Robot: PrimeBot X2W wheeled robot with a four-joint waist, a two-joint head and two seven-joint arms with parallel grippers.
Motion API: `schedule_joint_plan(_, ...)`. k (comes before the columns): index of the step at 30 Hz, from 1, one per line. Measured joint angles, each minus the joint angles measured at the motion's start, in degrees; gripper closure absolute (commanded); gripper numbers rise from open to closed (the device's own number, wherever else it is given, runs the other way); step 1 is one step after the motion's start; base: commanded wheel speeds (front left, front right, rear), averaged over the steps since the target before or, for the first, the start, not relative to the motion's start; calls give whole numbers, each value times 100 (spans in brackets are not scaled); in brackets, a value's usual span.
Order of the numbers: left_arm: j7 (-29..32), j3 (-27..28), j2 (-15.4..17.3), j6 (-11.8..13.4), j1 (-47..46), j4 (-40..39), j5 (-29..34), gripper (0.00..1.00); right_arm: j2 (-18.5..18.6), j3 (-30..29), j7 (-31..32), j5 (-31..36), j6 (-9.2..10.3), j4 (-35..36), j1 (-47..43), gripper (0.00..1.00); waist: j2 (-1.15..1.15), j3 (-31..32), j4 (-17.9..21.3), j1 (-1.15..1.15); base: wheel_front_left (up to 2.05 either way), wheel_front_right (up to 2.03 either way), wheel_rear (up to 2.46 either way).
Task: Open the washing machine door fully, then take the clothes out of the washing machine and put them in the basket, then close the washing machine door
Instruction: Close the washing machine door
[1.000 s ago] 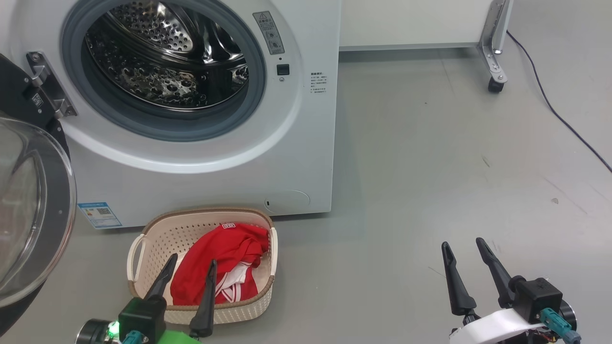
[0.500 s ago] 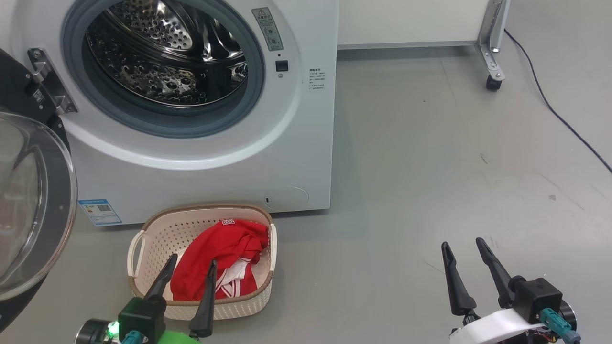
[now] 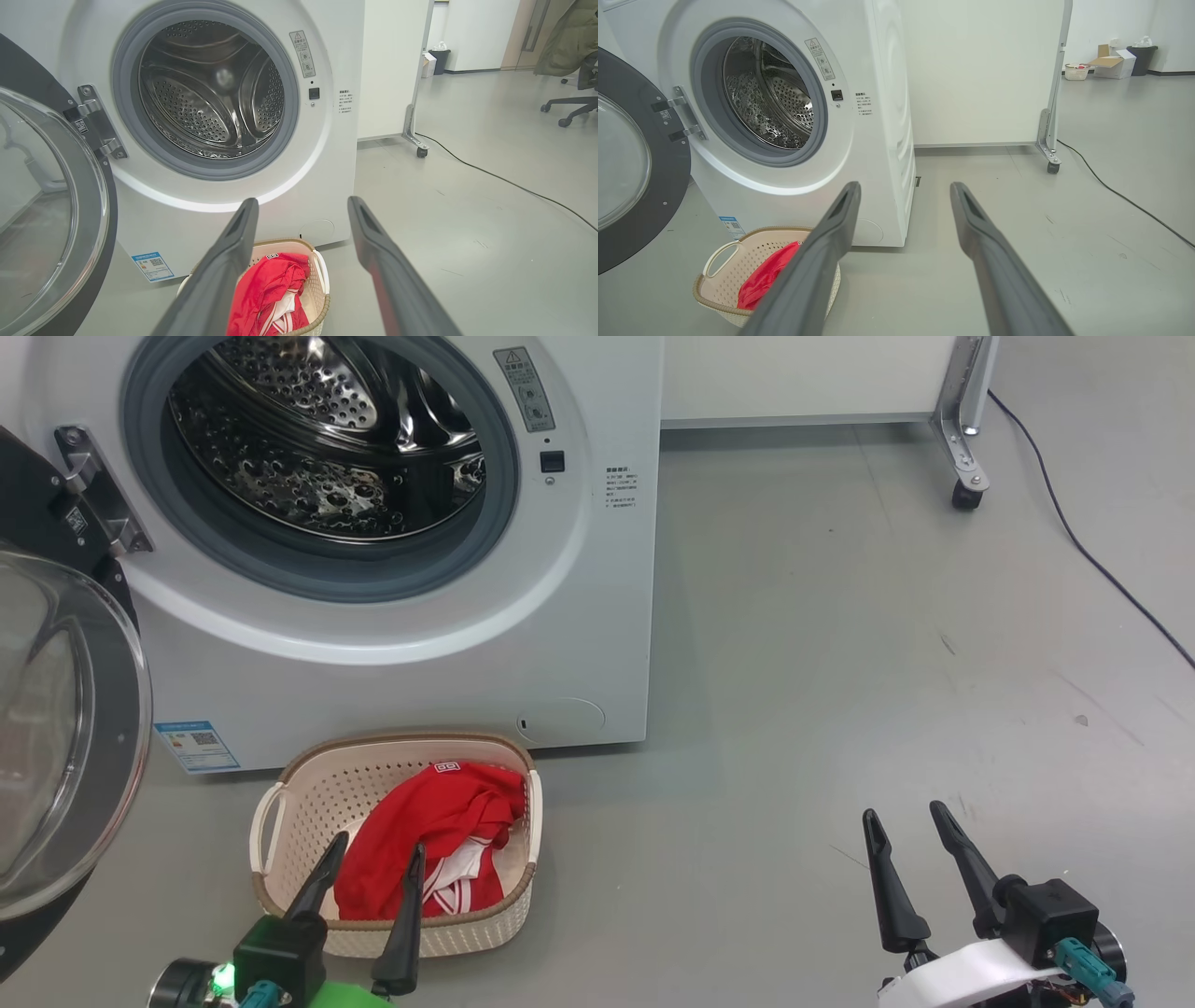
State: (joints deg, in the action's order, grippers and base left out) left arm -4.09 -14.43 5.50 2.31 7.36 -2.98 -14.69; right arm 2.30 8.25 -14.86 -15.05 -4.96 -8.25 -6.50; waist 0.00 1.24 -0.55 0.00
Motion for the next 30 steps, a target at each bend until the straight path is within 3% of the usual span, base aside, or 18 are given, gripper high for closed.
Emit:
schedule_joint_plan(14, 0, -31, 13, 22, -1, 2, 5, 0, 0, -114, 0, 3, 2, 9, 0, 0, 0, 6, -209, 0, 0, 0, 0)
schedule_joint_plan(30, -9, 37, 12, 100, -3, 19, 27, 0, -1, -149, 0, 43, -20, 47, -1, 0, 0, -7, -1060, 0, 0, 0, 0)
